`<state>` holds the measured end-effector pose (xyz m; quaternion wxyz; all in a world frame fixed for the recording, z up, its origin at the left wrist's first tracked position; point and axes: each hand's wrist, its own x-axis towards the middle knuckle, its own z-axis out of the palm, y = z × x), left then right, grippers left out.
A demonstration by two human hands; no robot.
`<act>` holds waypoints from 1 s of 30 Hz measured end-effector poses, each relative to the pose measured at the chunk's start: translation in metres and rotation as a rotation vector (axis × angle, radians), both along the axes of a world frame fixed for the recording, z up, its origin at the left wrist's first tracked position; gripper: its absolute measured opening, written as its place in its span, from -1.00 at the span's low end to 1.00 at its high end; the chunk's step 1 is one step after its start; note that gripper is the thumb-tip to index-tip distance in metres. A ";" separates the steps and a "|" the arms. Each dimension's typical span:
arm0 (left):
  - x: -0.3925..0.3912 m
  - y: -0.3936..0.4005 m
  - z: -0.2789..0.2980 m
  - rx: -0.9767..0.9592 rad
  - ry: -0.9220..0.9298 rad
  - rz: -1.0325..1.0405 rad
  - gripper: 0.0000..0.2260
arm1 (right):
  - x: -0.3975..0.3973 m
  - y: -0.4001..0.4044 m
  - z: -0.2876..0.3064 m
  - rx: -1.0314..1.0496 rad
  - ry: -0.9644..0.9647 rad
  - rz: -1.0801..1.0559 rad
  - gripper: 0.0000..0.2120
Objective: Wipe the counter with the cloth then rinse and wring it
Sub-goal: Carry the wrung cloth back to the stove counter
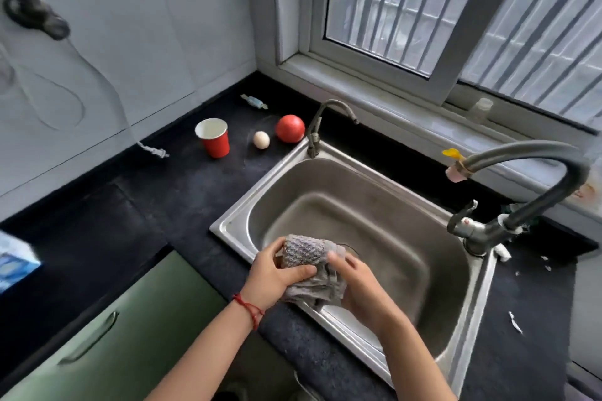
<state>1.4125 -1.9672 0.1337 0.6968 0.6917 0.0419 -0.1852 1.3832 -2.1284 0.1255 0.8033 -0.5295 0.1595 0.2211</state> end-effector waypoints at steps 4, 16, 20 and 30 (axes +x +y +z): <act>-0.020 0.040 0.001 0.135 -0.044 0.138 -0.65 | -0.002 0.054 -0.004 -0.011 -0.013 -0.077 -0.72; -0.154 0.264 -0.035 0.123 0.396 0.665 -0.91 | -0.034 0.212 -0.038 -0.407 -0.118 0.242 -0.93; -0.239 0.327 -0.071 0.101 0.550 0.927 -0.90 | -0.052 0.256 -0.057 -0.532 -0.153 0.407 -0.89; -0.472 0.321 -0.127 -0.194 0.926 1.552 -0.79 | -0.082 0.354 -0.118 -0.855 -0.310 0.949 -0.85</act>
